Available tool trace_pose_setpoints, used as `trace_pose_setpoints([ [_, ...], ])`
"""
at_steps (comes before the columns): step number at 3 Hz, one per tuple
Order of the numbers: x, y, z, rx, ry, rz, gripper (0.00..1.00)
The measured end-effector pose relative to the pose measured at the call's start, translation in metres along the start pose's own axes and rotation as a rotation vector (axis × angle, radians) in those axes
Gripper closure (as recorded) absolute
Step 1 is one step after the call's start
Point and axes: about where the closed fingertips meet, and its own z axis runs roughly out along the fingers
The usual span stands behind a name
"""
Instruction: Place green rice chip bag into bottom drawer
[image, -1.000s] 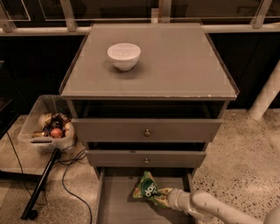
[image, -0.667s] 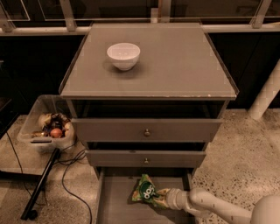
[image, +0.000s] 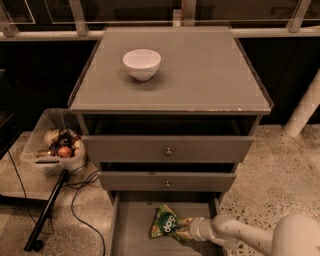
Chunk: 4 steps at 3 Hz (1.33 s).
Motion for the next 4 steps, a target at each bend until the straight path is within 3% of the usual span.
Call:
trace_pose_setpoints([
  [1,0.0003,0.0002,0.0003,-0.001,0.001,0.0,0.82],
  [4,0.0003,0.0003,0.0003,-0.001,0.001,0.0,0.12],
])
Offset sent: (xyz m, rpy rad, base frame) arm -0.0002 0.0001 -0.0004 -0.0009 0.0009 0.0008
